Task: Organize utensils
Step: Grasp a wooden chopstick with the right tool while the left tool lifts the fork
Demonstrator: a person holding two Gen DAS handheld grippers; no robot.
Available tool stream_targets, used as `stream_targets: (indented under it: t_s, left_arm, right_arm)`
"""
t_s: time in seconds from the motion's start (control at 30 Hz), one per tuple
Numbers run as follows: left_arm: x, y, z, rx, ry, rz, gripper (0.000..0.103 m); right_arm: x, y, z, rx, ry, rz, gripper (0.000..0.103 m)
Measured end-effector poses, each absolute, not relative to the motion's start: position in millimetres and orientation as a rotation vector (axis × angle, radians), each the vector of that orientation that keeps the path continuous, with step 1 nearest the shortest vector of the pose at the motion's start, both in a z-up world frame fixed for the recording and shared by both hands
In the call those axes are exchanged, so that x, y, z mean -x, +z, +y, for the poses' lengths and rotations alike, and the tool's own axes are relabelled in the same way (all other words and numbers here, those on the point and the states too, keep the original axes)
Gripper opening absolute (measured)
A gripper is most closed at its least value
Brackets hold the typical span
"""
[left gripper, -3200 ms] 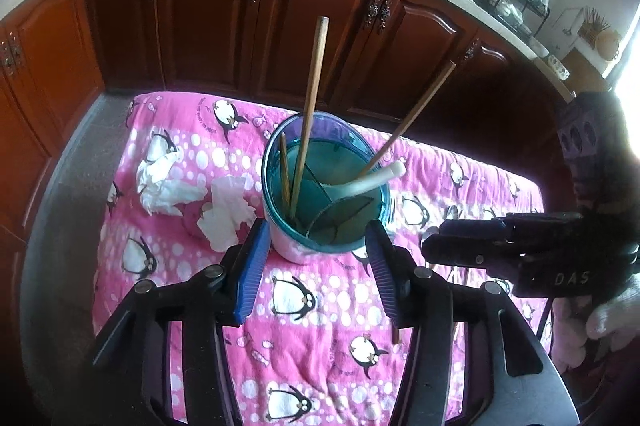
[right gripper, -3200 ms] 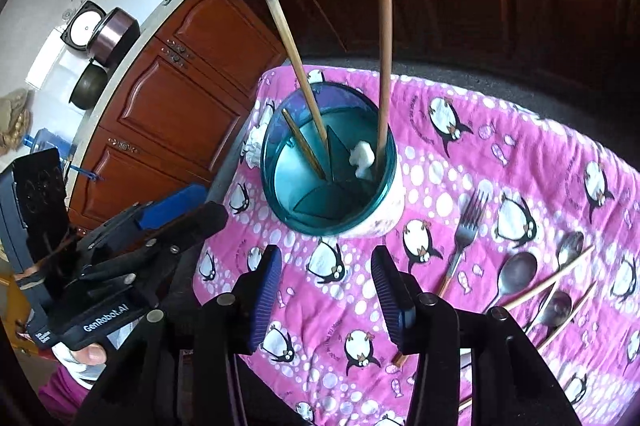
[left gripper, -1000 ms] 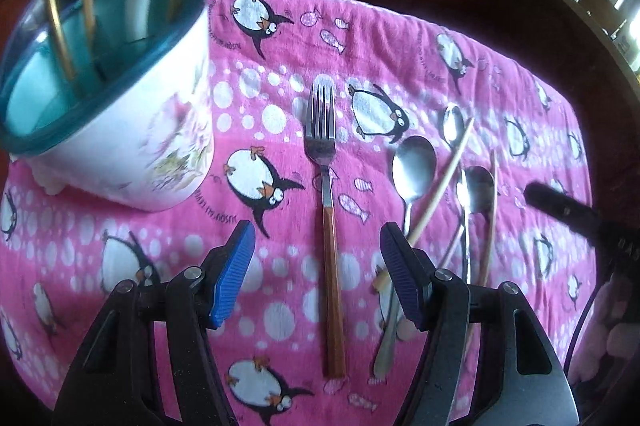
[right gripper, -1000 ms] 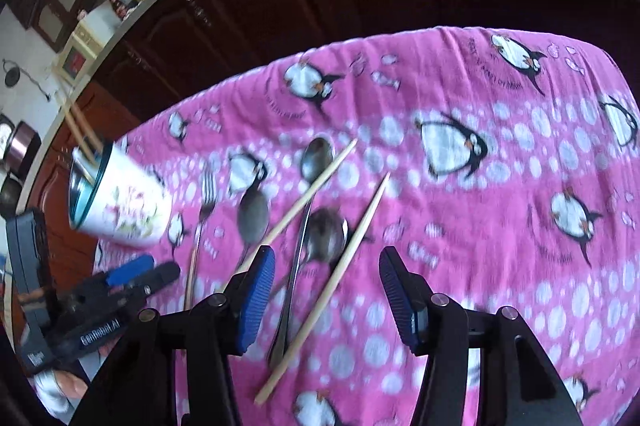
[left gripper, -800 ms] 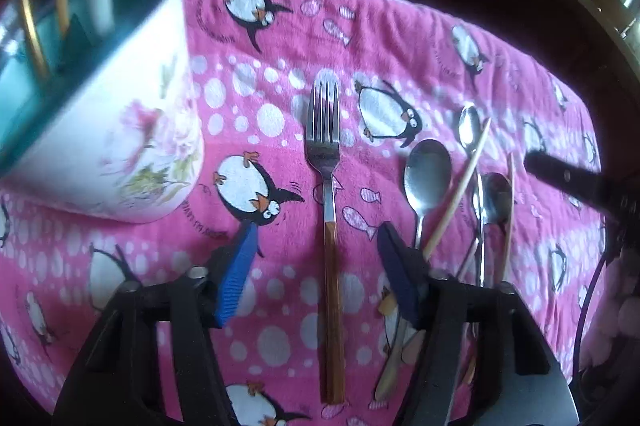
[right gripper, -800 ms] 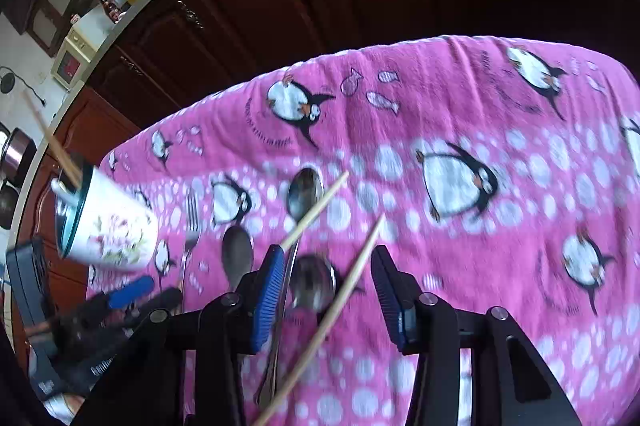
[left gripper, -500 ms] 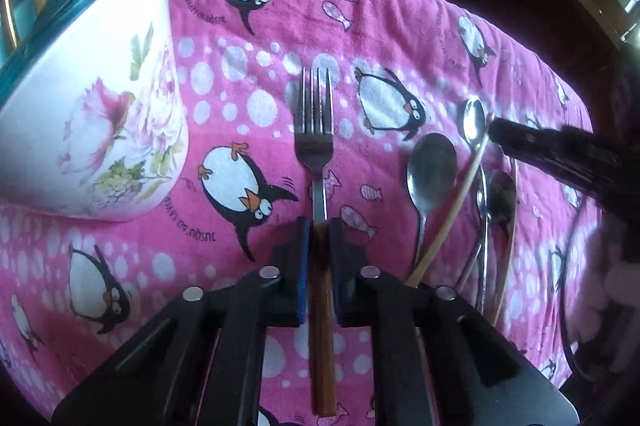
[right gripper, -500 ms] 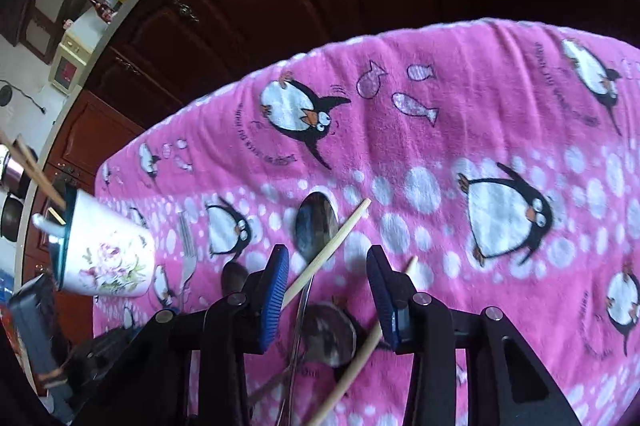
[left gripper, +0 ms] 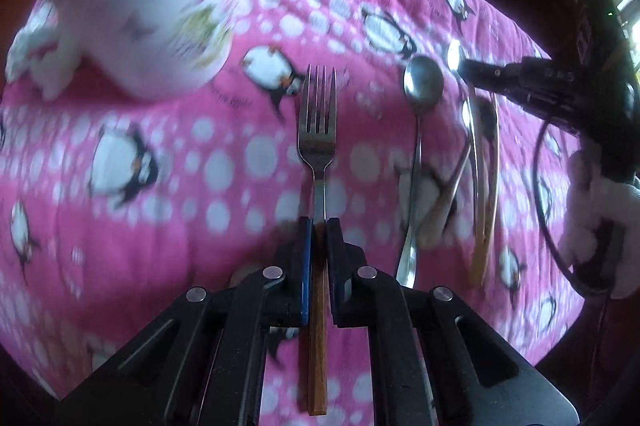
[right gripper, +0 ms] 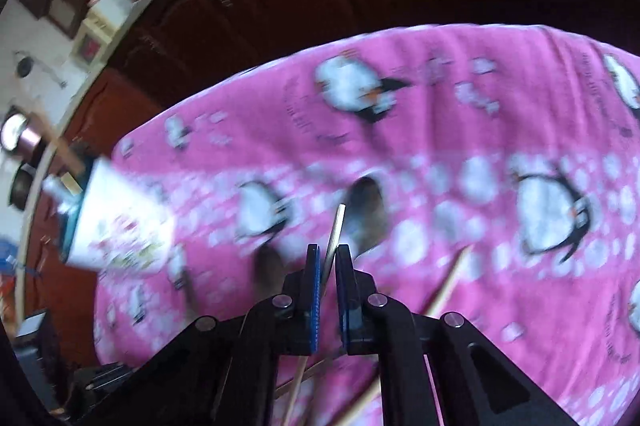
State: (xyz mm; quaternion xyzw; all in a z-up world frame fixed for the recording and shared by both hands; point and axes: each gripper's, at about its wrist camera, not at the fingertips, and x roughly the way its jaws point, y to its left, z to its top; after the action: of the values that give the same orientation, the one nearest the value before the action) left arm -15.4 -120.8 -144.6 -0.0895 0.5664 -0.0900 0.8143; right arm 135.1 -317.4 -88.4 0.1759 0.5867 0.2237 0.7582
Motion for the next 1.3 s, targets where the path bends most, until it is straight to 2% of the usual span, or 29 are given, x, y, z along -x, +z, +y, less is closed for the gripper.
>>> stream_targets:
  t_s: [0.2, 0.27, 0.43, 0.5, 0.53, 0.57, 1.0, 1.03, 1.07, 1.23, 1.3]
  left_arm:
    - [27, -140, -105, 0.228, -0.212, 1.222, 0.008]
    - [21, -138, -96, 0.235, -0.200, 1.212, 0.022]
    - [10, -127, -82, 0.220, -0.158, 1.145, 0.032]
    - [-4, -127, -83, 0.215, -0.147, 1.133, 0.033]
    - [-9, -128, -81, 0.216, -0.143, 1.127, 0.033]
    - [-15, -129, -81, 0.213, -0.133, 1.117, 0.033]
    - [-43, -141, -106, 0.168, -0.213, 1.094, 0.033]
    - [-44, -141, -108, 0.167, -0.219, 1.094, 0.031]
    - [-45, -141, -110, 0.171, -0.235, 1.097, 0.021]
    - [-41, -139, -110, 0.172, -0.280, 1.120, 0.020]
    - [-38, -136, -105, 0.200, -0.282, 1.124, 0.019]
  right_arm:
    - [-93, -89, -284, -0.397, 0.651, 1.346, 0.006]
    - [-81, -91, -276, -0.382, 0.663, 1.354, 0.006]
    - [-84, -89, -275, -0.348, 0.608, 1.337, 0.007]
    - [-89, -86, -275, -0.287, 0.585, 1.332, 0.018]
    - [-91, -85, -274, -0.249, 0.585, 1.331, 0.029]
    - [-92, -85, -271, -0.226, 0.590, 1.332, 0.030]
    - [-114, -101, -253, -0.177, 0.600, 1.364, 0.026]
    - [-115, -102, -251, -0.169, 0.602, 1.362, 0.024]
    - [-114, -102, -252, -0.166, 0.604, 1.359, 0.022]
    - [-114, -100, -256, -0.164, 0.613, 1.342, 0.007]
    - [-110, -95, -262, -0.180, 0.620, 1.328, 0.006]
